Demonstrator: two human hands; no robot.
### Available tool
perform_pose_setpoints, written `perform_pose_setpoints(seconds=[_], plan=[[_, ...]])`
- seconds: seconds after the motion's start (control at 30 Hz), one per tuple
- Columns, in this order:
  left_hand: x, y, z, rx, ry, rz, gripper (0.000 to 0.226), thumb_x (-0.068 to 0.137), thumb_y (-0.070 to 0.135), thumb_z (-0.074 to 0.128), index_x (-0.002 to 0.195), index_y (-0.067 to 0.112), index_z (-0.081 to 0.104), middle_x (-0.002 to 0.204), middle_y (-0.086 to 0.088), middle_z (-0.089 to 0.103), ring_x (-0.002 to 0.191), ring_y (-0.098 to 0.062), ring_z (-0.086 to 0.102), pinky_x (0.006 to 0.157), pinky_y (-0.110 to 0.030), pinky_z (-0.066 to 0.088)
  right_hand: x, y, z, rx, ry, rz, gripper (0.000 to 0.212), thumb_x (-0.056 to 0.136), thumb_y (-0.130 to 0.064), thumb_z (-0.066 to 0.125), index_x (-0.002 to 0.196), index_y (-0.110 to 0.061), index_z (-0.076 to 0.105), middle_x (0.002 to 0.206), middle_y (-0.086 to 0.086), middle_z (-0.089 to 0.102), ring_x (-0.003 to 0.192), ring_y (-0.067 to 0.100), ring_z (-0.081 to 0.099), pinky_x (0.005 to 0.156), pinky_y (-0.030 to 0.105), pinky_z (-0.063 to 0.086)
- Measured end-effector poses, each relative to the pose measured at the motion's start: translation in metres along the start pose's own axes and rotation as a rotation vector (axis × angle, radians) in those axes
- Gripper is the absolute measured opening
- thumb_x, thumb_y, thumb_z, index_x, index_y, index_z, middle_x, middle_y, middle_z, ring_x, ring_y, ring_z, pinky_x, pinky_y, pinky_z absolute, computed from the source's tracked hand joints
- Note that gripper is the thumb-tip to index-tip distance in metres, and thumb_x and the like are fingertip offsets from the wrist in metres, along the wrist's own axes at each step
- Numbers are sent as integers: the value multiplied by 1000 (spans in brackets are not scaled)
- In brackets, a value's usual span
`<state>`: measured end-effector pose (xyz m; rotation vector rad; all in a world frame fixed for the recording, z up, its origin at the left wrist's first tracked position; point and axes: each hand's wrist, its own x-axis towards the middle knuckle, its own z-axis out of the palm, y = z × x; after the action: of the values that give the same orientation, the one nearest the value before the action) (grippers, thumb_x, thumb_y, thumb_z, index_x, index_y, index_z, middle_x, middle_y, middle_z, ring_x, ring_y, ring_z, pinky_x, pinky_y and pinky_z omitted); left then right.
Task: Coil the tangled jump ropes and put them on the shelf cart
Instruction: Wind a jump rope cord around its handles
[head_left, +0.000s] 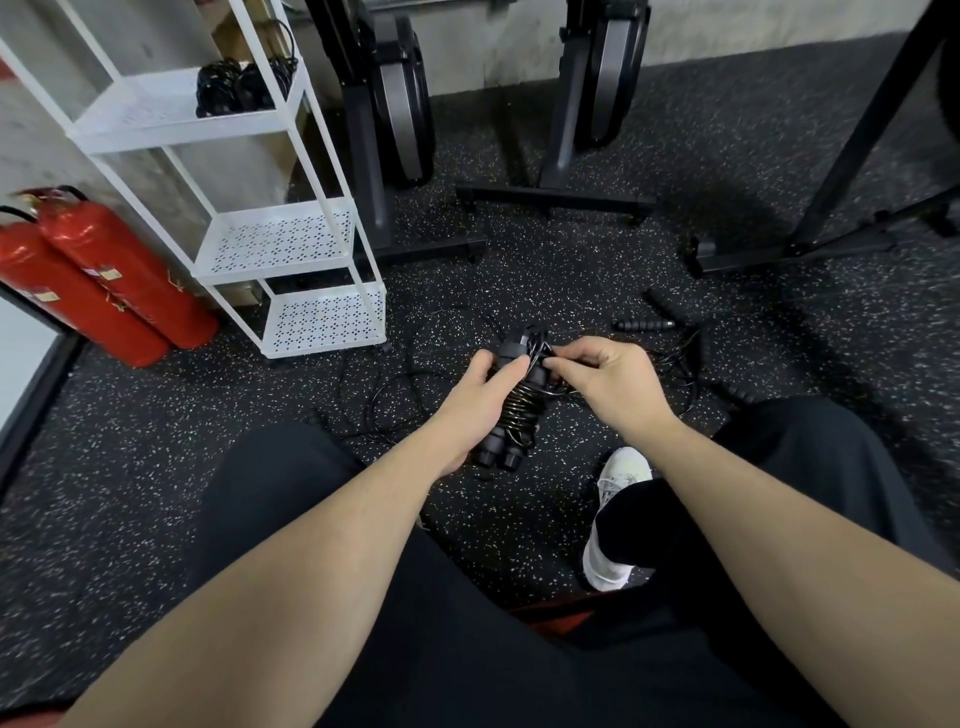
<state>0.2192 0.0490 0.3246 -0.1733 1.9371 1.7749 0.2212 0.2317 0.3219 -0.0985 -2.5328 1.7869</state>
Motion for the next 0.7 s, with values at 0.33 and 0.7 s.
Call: perform_pose_setpoints(seconds=[0.33, 0.7], plan=[[-7, 6, -13, -257, -95, -234, 52, 97, 49, 65, 131, 12, 53, 103, -20, 74, 75, -37, 72, 63, -42, 60, -2, 4, 9, -176, -38, -42, 13, 89, -32, 77, 102, -32, 80, 91, -17, 77, 84, 10, 72, 81, 42, 59], [-5, 5, 5, -186, 5, -91, 33, 97, 41, 70, 113, 16, 57, 105, -17, 72, 78, -33, 72, 68, -44, 61, 0, -1, 8, -68, -6, 22, 20, 100, -20, 63, 117, -23, 74, 75, -27, 68, 64, -14, 58, 60, 6, 41]])
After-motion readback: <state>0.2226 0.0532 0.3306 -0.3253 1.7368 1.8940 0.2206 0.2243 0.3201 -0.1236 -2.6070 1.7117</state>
